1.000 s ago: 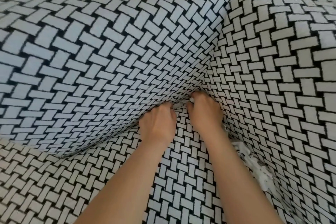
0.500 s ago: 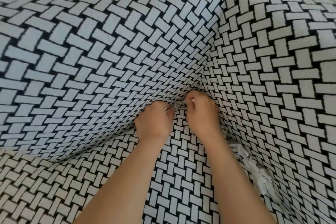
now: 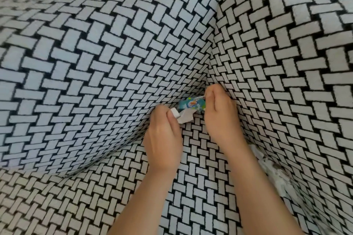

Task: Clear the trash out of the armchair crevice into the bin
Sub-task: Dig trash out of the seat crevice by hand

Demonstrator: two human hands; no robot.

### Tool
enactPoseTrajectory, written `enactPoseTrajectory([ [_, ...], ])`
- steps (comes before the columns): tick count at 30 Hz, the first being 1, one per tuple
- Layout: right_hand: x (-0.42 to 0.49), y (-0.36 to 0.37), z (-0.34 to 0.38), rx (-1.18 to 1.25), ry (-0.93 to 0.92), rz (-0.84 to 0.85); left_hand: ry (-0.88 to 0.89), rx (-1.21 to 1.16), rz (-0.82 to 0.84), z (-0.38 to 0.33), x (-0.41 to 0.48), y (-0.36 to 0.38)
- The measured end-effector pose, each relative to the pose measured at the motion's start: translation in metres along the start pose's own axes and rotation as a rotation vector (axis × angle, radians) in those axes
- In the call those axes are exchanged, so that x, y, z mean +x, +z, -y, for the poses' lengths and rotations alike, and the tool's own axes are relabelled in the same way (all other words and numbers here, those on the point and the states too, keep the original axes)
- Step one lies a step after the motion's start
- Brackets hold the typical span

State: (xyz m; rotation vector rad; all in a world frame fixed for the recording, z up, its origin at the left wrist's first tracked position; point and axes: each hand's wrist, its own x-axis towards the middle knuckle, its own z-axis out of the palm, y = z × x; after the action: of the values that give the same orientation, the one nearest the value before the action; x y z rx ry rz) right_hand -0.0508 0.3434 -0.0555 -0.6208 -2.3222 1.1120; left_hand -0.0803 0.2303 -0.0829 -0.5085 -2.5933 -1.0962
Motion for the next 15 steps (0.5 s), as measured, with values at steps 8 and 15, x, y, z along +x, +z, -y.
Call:
enactPoseTrajectory([
  [8, 0.002, 0.002, -0.006, 0.284, 0.183, 0.328, -0.051, -0.202, -0.061, 0.006, -0.003, -0.006],
  [15, -0.005, 0.013, 0.005, 0.312, 0.119, 0.456, -0.074, -0.399, 0.015, -0.003, -0.005, -0.011],
])
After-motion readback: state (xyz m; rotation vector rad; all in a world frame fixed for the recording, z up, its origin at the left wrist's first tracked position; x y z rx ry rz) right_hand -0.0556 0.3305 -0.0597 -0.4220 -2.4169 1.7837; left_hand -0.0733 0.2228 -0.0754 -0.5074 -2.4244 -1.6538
